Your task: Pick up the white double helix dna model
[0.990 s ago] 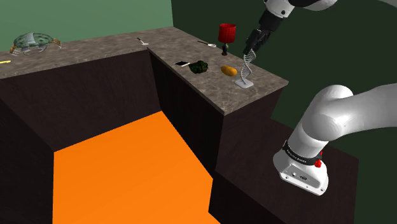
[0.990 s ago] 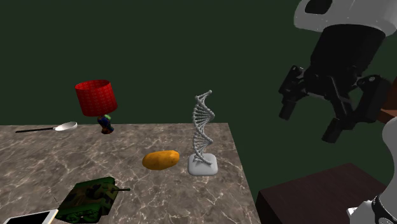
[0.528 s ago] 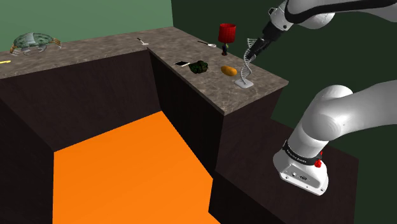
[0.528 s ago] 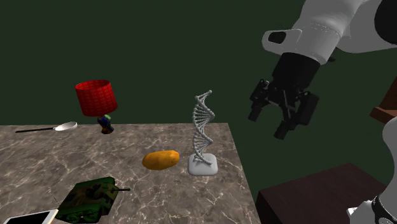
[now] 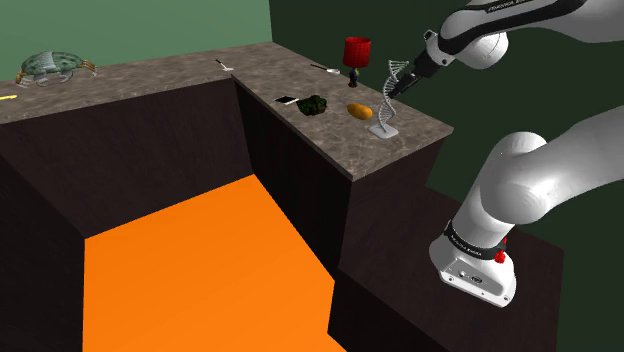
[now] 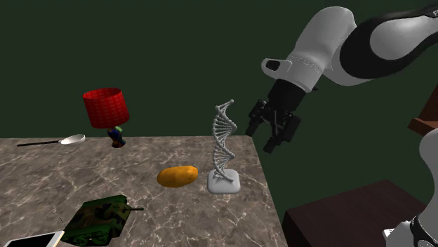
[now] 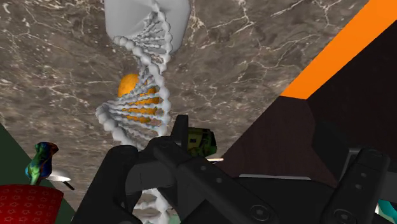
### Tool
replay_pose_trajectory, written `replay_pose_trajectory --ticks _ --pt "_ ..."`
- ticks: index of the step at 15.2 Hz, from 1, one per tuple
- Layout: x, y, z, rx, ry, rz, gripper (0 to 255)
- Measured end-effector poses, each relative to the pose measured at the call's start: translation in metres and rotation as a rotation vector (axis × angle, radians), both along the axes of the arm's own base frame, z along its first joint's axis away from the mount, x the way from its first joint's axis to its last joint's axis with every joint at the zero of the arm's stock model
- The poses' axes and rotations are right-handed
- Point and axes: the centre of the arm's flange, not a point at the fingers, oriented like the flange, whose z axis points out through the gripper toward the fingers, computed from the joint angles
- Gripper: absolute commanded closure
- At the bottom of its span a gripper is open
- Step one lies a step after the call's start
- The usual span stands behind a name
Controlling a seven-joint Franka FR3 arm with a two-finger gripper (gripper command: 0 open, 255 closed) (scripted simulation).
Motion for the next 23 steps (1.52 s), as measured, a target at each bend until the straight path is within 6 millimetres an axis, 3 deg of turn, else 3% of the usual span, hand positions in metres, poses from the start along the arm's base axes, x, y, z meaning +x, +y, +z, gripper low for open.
replay_pose_trajectory --ticks 3,7,15,16,23 --pt "0.005 -0.036 -0.028 -0.004 -0.045 0.005 0" --pt "0.013 -0.073 -0.050 -0.010 -0.102 0.014 0" --pt "0.017 -0.081 -0.093 -0.014 -0.109 0.015 0" --pt "0.017 -0.081 -0.095 -0.014 -0.109 0.015 255" --pt "0.019 -0.082 -0.096 -0.018 -0.114 0.015 255"
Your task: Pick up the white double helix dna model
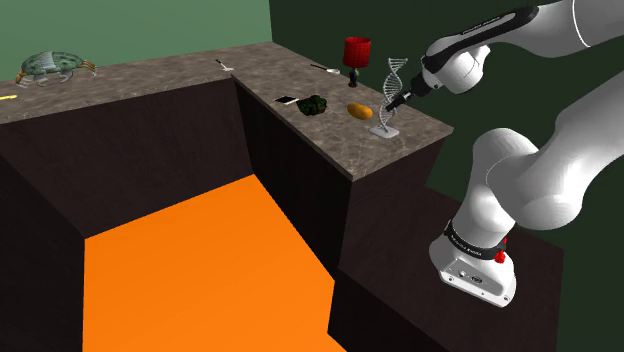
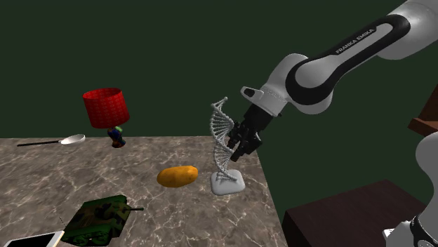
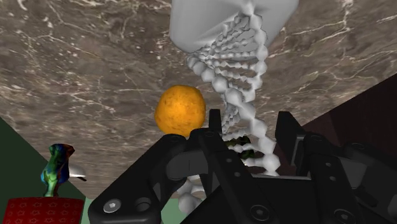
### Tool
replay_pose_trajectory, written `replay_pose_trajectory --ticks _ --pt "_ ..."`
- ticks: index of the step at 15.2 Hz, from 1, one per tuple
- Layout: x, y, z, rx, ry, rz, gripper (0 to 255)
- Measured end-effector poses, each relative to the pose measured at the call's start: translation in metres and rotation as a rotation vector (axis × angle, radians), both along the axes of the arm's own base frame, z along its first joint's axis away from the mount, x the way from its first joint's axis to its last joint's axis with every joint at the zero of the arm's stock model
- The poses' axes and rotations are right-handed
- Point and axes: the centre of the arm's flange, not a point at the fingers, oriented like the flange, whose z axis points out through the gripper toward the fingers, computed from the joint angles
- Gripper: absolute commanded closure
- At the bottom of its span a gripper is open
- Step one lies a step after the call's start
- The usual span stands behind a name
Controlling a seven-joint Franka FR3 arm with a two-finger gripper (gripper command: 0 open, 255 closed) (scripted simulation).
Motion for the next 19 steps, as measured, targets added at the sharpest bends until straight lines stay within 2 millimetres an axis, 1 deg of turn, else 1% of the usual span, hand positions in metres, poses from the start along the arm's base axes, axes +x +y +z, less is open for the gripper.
replay_pose_trajectory --ticks 4,9,15,19 --pt "-0.001 0.000 0.002 0.002 0.003 0.000 255" --pt "-0.003 0.001 0.023 0.004 0.005 0.000 255" --pt "-0.002 0.000 0.057 0.004 0.005 0.000 255" --pt "-0.003 0.000 0.074 0.004 0.005 0.000 255"
